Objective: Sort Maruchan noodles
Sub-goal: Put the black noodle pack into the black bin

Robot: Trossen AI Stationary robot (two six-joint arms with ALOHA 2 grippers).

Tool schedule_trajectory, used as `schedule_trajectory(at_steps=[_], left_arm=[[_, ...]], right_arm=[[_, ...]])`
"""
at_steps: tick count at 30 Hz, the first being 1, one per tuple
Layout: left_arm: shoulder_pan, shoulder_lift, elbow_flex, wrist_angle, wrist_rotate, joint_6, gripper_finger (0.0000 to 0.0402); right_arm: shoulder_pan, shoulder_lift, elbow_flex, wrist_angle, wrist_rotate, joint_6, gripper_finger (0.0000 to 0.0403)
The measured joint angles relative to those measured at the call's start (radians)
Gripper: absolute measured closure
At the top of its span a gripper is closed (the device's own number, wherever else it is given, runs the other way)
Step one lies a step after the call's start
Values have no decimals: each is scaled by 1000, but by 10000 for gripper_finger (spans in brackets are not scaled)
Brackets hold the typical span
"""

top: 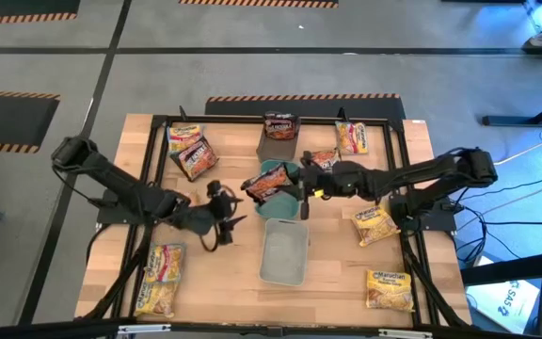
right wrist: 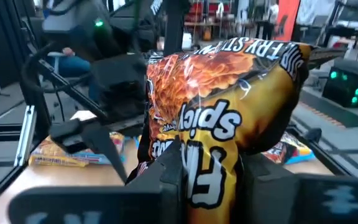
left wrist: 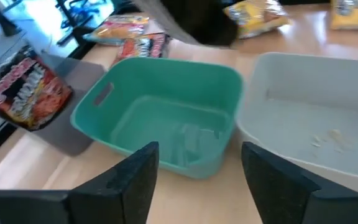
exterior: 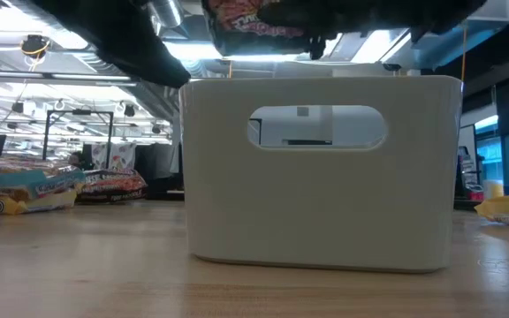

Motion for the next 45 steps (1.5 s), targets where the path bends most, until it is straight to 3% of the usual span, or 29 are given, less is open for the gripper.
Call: schedule_trajectory(at_steps=[8,10,16,21,26,33,45], left_arm=[[97,0,-29,55,139,112,173],[109,0,-89,202,158,151,173],[154,-12,-314,922,258,279,173],[204,-12,-350,1212,269,342,173],[258,-12,-311,1226,285,330,171],[291,-12,-259,1259,444,326,171],[290,-10,-239,1322,352,352,173]], right_arm=[[2,56,-38,294,47,-14,343],[2,61,-39,343,60,-15,343],[2,91,-30,498,125,-14,343],[1,136,-12,624,134,-21,343],[-13,214,75,660,119,-61,343],[-19,317,205,660,83,-81,343],[-11,345,246,691,80,-110,343]])
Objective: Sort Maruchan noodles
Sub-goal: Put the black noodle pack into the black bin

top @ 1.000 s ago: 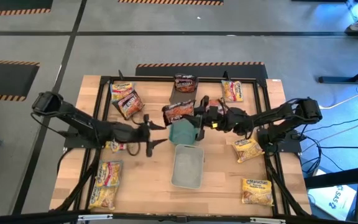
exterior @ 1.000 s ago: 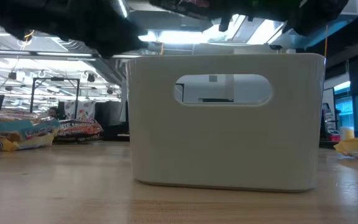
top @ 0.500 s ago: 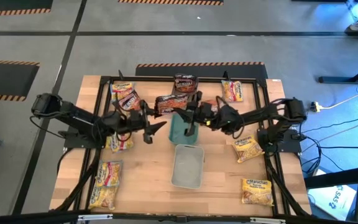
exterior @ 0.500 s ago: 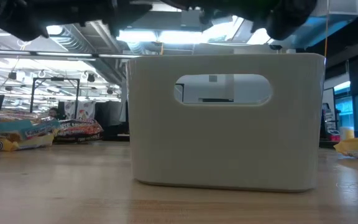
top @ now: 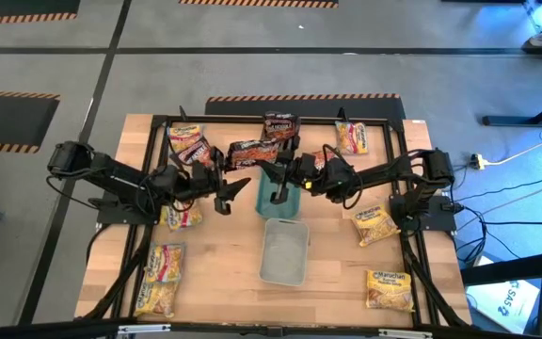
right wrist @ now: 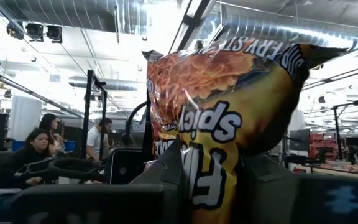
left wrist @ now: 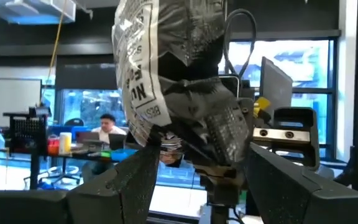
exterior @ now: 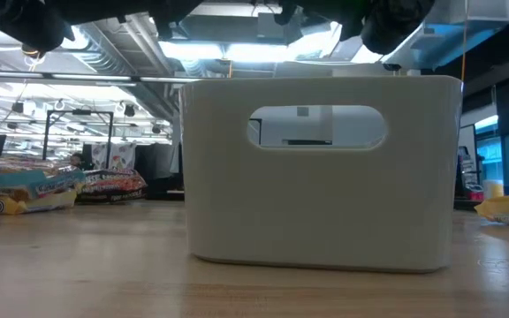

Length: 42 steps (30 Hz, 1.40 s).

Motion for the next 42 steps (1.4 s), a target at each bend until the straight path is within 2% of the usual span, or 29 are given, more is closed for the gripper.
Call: schedule_trajectory(at_steps=[3,8,12,20,24,31,34,37,42], left_arm=[[1,0,0,32,26,25,173],[1,-2,4,34,-49,47,175],[2,-3,4,39,-41,65,173],[2,-2,4,71,70,84,179],[2,-2,4,70,72,83,203],[2,-3,4,41,77,87,273],[2,-3,4,26,75,114,289],[-5,-26,4,-26,53,136,295],[-30,-133,4,-252,-32,204,297]], right_arm=[[0,0,1,0,-14,15,343],[21,1,-2,12,-7,-39,343],[21,0,-2,4,-4,-28,343],[21,6,-2,-22,0,-14,343],[21,6,-2,-22,3,-14,343],[21,6,-2,-21,-16,-15,340],[21,4,-2,-35,-15,-33,316],[33,-34,-10,-129,-1,-80,269],[66,-145,-33,-468,85,-145,186]])
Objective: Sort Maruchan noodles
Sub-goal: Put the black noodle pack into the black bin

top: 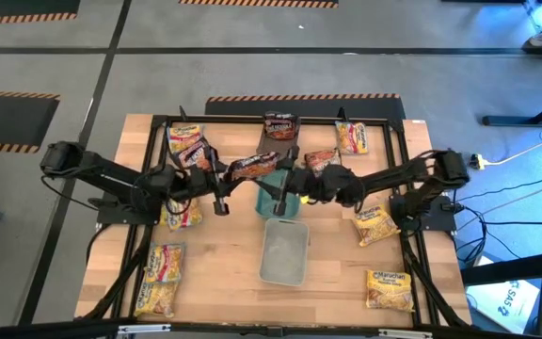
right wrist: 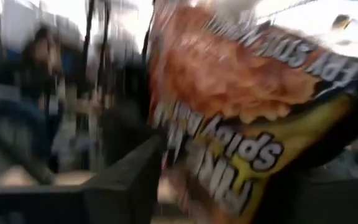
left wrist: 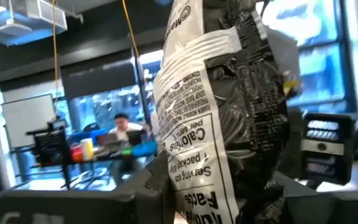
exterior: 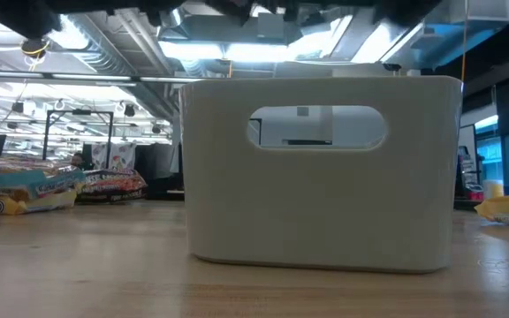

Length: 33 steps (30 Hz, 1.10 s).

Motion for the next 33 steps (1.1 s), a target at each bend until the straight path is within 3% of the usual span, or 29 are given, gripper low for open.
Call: schedule_trajectory(at_steps=[6,11,16,23,33], left_arm=[[-3,-173,0,-435,-60,-9,297],[10,-203,62,-845,-56,-122,297],[9,-126,205,-1169,-45,-206,297],[9,44,456,-1548,-45,-257,297],[11,216,685,-1743,-47,-286,297]], right_arm=[[42,-145,0,-515,82,31,129],[56,-205,0,-695,139,77,119],[46,-210,19,-697,99,99,122],[39,-145,143,-754,14,81,123],[3,45,427,-1129,30,83,123]])
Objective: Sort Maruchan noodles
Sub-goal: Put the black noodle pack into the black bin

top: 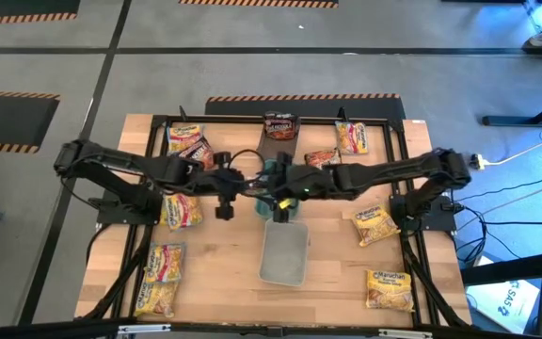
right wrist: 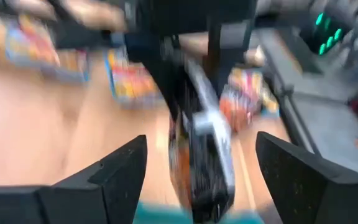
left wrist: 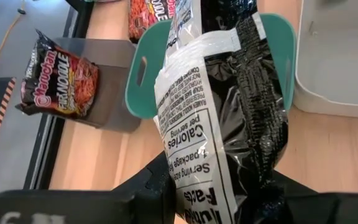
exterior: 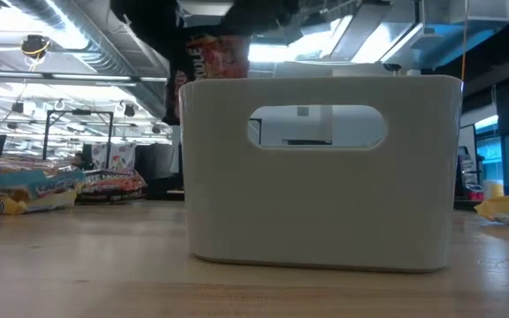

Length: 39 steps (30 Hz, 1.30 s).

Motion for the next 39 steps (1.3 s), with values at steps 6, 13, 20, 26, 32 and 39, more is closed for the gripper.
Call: schedule_trajectory(at_steps=[6,13,20,26,32,39], left_arm=[[0,15,15,-8,2,0,297],[0,14,14,-5,7,4,296],[-13,14,14,9,-32,26,295],[-46,2,14,7,-107,54,276],[-92,-117,14,-11,-111,52,274],[-101,-307,-137,181,-98,124,274]], right_arm=[[-21,72,39,-38,-16,22,123],[-33,108,38,-41,-17,22,177],[-37,116,38,-45,-18,18,305],[-28,98,38,-69,-30,23,318],[-16,7,10,-130,-19,61,318],[-17,-160,-313,163,-19,121,318]])
